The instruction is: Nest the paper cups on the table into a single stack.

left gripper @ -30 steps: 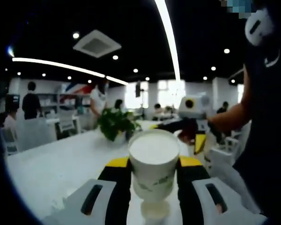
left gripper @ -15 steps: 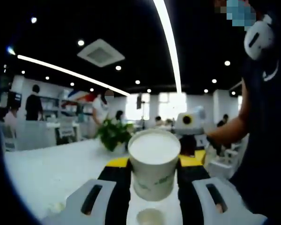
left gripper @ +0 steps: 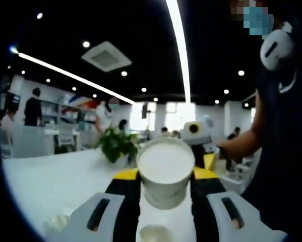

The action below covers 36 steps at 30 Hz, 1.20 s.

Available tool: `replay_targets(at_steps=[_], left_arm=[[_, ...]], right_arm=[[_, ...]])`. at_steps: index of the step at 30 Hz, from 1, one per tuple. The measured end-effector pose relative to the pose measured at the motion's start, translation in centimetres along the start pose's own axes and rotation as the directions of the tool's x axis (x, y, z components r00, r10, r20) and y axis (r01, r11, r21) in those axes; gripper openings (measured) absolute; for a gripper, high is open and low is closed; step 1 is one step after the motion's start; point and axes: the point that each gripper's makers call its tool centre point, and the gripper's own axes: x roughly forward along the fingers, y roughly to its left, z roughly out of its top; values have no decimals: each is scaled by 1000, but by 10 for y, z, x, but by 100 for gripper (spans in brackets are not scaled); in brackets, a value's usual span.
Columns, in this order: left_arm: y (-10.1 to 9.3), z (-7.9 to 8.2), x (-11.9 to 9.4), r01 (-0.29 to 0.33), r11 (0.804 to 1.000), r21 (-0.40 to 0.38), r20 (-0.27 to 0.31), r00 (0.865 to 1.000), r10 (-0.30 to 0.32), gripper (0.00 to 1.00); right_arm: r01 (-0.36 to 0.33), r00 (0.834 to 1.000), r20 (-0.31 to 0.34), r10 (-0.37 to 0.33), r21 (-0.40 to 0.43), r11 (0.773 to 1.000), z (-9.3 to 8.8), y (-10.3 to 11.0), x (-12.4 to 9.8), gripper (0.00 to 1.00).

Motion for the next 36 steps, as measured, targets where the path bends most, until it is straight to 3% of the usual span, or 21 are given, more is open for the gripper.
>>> replay_targets(at_steps=[4, 11, 15, 28, 36], left_arm=[[-5, -4, -2, 36, 999, -1, -30, 999, -36, 37], [-13, -16, -4, 92, 996, 22, -100, 991, -90, 37], [-15, -14, -5, 98, 995, 6, -75, 992, -98, 37], [-16, -12, -3, 91, 995, 34, -85, 993, -88, 39], [-15, -6, -3, 79, 996, 44, -83, 994, -75, 45]], right_arm=[[-14, 1000, -6, 14, 4, 1000, 1, 2, -1, 35], [-80, 997, -10, 80, 37, 996, 4, 14, 1, 27], [-109, 994, 0, 109, 54, 993, 8, 20, 2, 19], [-181, 983, -10, 182, 83, 980, 14, 36, 1, 1], [-212, 977, -14, 213, 77, 974, 18, 45, 3, 0]])
